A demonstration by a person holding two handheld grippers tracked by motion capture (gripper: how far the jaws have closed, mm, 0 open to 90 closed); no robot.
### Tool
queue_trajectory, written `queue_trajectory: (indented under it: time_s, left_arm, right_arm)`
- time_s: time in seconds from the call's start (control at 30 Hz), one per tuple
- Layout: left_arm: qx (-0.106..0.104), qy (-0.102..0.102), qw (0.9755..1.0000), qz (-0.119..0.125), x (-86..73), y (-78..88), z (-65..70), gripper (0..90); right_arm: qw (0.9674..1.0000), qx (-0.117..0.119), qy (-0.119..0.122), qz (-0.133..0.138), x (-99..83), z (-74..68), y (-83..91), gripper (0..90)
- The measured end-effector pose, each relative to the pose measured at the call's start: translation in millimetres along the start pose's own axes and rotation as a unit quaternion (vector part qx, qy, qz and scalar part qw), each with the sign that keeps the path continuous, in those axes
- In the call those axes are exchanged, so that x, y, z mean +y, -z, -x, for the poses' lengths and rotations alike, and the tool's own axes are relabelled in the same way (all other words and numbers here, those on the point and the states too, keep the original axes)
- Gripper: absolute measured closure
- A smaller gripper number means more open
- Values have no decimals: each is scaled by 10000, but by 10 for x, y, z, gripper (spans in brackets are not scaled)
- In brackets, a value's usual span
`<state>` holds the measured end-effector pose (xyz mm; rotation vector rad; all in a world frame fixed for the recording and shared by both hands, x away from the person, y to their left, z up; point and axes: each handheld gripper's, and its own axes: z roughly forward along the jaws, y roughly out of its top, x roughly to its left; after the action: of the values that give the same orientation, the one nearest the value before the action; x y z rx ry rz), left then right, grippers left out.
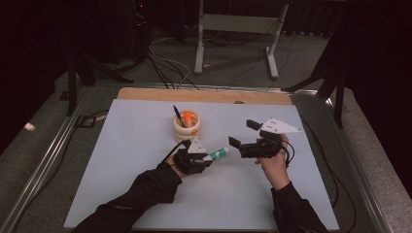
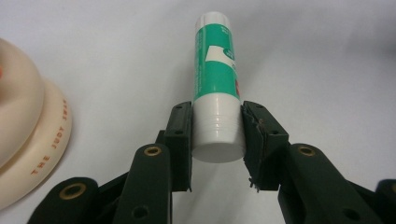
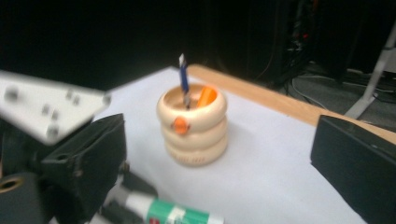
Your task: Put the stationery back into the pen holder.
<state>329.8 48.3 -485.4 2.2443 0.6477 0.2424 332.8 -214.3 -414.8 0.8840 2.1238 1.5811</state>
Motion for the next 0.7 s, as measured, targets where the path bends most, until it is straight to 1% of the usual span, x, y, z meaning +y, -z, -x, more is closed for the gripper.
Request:
queue_trajectory:
  time_s: [0.03, 0.1, 0.13, 0.17, 0.2, 0.23, 0.27, 0.3, 0.37, 0.4, 0.43, 0.47, 0.5, 0.53, 0.57, 0.6, 0.63, 0.67, 0.7]
  left_arm:
    - [-8, -15, 10000, 2, -2, 7, -3, 666]
    - [-35, -26, 10000, -37, -1, 33, -10, 666]
    - [-33, -44, 10000, -50, -1, 42, -11, 665]
    - [-33, -44, 10000, -50, -1, 42, -11, 665]
    - [-52, -56, 9999, -75, 1, 54, -18, 665]
    - [-53, -72, 9999, -92, 3, 60, -20, 665]
    - [-69, -60, 9999, -118, 6, 66, -28, 665]
    - [-84, -61, 9999, -130, 7, 68, -33, 665]
    - [-71, -75, 9998, -156, 11, 73, -41, 665]
    - [-79, -90, 9998, -178, 13, 77, -46, 665]
    - [-75, -69, 9998, -175, 15, 78, -47, 665]
    - [-81, -64, 9998, -183, 16, 78, -49, 665]
    - [-81, -61, 9998, -183, 17, 81, -52, 665]
    - [-80, -55, 9998, -186, 17, 83, -54, 665]
    - [-102, -51, 9998, -190, 19, 83, -56, 665]
    - [-85, -38, 9998, -180, 20, 85, -56, 665]
    - [-92, -38, 9998, -184, 22, 88, -58, 665]
    - [-89, -48, 9998, -185, 25, 91, -56, 665]
    - [-94, -38, 9998, -180, 27, 93, -59, 665]
  right_arm:
    - [9998, 116, 65, -161, -10, -12, -8, 13]
    - [9988, 225, 180, -385, -44, -33, -24, 13]
    - [9980, 285, 279, -490, -64, -47, -33, 12]
    - [9980, 285, 279, -490, -64, -47, -33, 12]
    - [9975, 180, 427, -539, -91, -80, -41, 13]
    - [9961, 178, 632, -597, -128, -114, -49, 13]
    - [9951, 169, 760, -612, -150, -135, -54, 13]
    - [9929, 136, 967, -683, -180, -165, -65, 13]
    - [9888, 85, 1266, -785, -224, -218, -84, 18]
    - [9856, 69, 1475, -827, -253, -250, -91, 45]
    - [9815, 17, 1721, -844, -287, -291, -96, 67]
    - [9755, -17, 2027, -853, -324, -330, -108, 88]
    - [9727, -62, 2156, -861, -346, -356, -117, 110]
    - [9675, -67, 2362, -907, -378, -389, -131, 150]
    - [9650, -55, 2460, -912, -394, -404, -140, 156]
    - [9614, -105, 2580, -953, -415, -428, -156, 161]
    - [9580, -66, 2684, -1004, -434, -450, -170, 176]
    - [9545, -86, 2804, -1011, -455, -473, -183, 184]
    - [9493, -95, 2968, -1028, -480, -501, -198, 200]
